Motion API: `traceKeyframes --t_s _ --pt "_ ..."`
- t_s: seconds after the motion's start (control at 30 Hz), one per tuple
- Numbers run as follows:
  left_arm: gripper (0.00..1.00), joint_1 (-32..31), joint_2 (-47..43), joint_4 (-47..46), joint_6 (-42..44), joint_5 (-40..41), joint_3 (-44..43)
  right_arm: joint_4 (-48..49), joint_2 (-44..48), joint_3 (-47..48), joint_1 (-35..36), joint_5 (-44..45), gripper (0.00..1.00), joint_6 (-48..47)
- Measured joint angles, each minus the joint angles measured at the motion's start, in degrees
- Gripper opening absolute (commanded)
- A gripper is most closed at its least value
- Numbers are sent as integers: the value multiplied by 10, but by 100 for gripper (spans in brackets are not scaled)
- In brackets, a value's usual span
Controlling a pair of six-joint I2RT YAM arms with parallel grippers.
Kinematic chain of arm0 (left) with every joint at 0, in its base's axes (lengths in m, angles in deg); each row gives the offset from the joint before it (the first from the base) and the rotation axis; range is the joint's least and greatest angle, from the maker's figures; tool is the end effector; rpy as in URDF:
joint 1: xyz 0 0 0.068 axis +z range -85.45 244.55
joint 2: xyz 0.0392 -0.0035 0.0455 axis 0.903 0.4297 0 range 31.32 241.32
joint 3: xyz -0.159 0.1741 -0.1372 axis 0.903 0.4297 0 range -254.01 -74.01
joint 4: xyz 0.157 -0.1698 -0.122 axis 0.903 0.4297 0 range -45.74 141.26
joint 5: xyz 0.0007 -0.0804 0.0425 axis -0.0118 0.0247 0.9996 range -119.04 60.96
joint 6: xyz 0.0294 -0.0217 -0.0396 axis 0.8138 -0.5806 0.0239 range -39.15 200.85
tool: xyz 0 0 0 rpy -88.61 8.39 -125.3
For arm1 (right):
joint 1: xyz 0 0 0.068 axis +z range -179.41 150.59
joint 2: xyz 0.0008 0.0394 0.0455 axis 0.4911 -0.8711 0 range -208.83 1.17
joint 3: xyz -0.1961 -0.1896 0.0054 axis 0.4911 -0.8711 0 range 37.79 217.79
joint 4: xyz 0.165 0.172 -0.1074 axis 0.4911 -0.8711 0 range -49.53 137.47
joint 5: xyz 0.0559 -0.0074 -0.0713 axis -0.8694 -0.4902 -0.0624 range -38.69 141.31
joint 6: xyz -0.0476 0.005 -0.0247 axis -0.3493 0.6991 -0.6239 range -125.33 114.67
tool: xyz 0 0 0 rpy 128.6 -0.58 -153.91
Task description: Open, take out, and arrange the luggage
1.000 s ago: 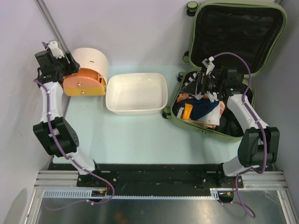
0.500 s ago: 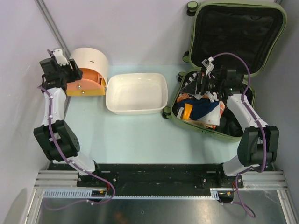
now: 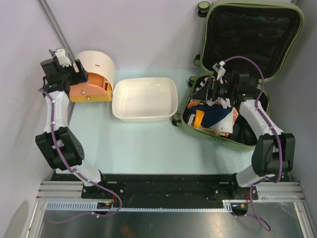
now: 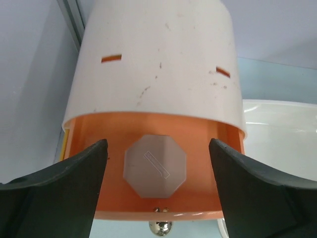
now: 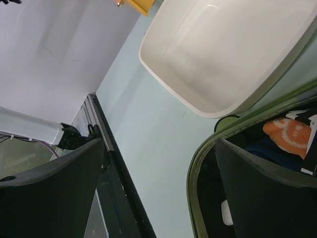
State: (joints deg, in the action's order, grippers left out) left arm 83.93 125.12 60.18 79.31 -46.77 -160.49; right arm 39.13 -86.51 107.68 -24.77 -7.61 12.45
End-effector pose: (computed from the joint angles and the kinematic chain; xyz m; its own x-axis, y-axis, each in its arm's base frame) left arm 0.3690 0.1183 0.3627 -0.3707 -0.1575 -0.9153 -0.0619 0.9875 -0.1448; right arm 0.3403 0.0581 0.3189 -0.6646 0.1041 -0.7399 -0.6357 0.4415 0.6332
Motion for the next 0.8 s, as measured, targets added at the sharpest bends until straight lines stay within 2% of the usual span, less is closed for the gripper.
traceKeyframes --t_s 0.1,0.23,0.33,0.4,0.43,0.53,0.67,0.8 --pt "92 0 0 -2 0 -1 -17 -1 0 0 0 0 100 -1" --pt "82 0 -15 5 1 -4 -22 -1 0 0 0 0 100 -4" --pt "61 2 -45 15 3 -5 -14 -1 0 0 1 0 100 -5" --pt "54 5 -88 23 7 -6 13 -4 0 0 1 1 100 -10" --pt "47 7 -115 27 11 -7 30 -6 0 0 1 2 100 -12" --pt "38 12 -197 49 15 -6 82 -14 0 0 1 6 100 -20" --pt "36 13 -275 67 16 -4 152 -21 0 0 2 8 100 -27" --pt "35 13 -259 90 15 -4 178 -23 0 0 2 9 100 -30"
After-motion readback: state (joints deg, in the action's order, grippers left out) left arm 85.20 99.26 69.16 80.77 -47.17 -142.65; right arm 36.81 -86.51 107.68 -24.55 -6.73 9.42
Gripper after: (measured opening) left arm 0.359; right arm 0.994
